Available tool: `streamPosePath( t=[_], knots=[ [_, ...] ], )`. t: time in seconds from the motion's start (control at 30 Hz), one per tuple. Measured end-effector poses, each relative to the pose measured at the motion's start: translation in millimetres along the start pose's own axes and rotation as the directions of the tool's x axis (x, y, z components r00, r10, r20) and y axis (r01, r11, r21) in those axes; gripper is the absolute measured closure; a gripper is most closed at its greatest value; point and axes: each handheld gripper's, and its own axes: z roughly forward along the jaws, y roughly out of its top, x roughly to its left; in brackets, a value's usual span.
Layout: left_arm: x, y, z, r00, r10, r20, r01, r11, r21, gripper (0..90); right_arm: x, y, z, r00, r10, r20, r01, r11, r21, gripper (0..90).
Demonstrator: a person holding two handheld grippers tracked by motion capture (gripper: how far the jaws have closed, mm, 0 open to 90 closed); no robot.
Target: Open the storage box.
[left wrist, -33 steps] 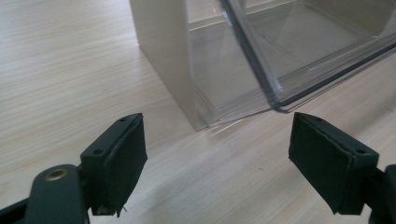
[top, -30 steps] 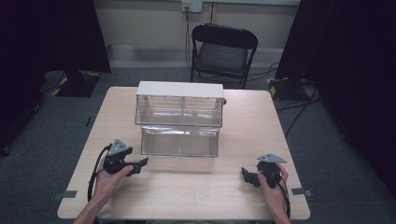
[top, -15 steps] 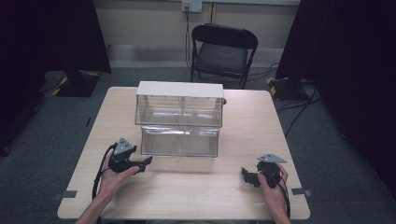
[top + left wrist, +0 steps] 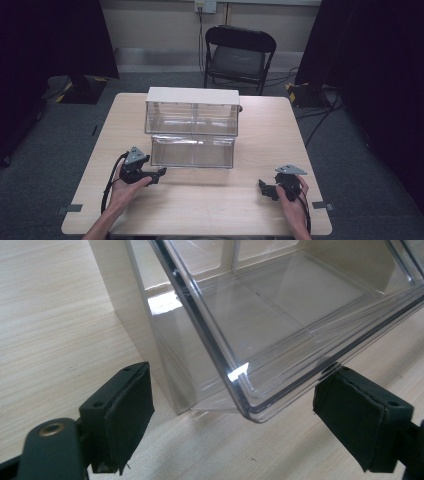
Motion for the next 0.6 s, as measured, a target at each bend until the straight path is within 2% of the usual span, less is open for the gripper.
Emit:
streamPosePath(
  t=[0.2,0.6],
  knots=[
    [0.5,0.7,-1.7,0.9996,-0.011,0.027,0.012,0.9997,-0.020,15.6,0.0,0.0,0.0,1.0000,0.000,0.000,0.000,1.0000,0.000,9.1],
    [-0.6,0.9,-3.3,0.9990,-0.003,0.044,0.004,0.9997,-0.025,16.1,0.0,0.0,0.0,1.0000,0.000,0.000,0.000,1.0000,0.000,9.0]
  ],
)
